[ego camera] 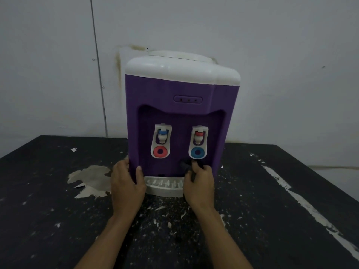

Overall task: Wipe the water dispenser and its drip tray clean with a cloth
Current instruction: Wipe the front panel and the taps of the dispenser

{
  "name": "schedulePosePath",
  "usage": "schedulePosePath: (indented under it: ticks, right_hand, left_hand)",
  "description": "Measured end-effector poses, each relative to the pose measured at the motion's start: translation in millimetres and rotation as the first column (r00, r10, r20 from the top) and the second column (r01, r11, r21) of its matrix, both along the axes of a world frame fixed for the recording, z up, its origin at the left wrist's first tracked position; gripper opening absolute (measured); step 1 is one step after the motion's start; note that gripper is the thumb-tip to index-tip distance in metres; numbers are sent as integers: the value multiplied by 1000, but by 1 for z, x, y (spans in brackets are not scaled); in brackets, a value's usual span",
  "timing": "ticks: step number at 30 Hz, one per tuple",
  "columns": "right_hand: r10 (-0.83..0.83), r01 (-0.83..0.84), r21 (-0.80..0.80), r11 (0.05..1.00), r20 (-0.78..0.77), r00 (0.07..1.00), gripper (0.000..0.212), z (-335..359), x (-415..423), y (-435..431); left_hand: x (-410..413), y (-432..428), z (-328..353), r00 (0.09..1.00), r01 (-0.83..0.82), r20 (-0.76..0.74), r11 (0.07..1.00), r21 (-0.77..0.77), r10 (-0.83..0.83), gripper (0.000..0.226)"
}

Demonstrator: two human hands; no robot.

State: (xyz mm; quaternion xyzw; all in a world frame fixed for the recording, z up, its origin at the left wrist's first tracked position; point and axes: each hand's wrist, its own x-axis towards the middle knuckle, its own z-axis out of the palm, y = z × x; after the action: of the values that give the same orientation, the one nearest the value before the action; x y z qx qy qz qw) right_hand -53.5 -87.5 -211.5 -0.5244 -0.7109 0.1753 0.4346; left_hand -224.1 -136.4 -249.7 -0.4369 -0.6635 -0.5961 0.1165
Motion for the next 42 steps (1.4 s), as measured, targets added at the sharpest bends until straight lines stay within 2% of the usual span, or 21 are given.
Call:
schedulePosePath:
  ticks: [3,7,12,16,25,31,37,42]
  right_hand:
    - [-15,15,14,1000,-8,1000,23,-1,12,7]
    - [-68,61,-42,997,-212,975,35,14,29,11]
    - [-154,82,-160,984,-510,846,39,44,35,10]
    - [-186,113,-159,981,-583,791,30,63,37,12]
    - [-49,139,167,976,-457,888,31,98,28,15]
    - [14,96,512,854,-208,978,32,89,29,23]
    - [20,64,542,838,-147,989,29,64,38,21]
    - [-2,69,573,817,-116,993,29,98,42,28]
  left_hand:
    - [0,1,-1,1000,-1,12,1000,-25,1,24]
    - [-1,3,-2,1000,-12,-8,999,-35,12,25]
    - [-3,3,-3,1000,-11,-21,999,-42,10,26]
    - [-3,3,-4,999,-17,-46,999,-36,15,26]
    - [-3,5,-3,993,-45,-113,998,-37,40,23]
    - [-3,5,-3,992,-58,-117,997,-50,52,21]
    - [-6,5,-4,992,-56,-113,996,-65,48,22]
    - [-3,3,-2,996,-42,-87,997,-71,36,22]
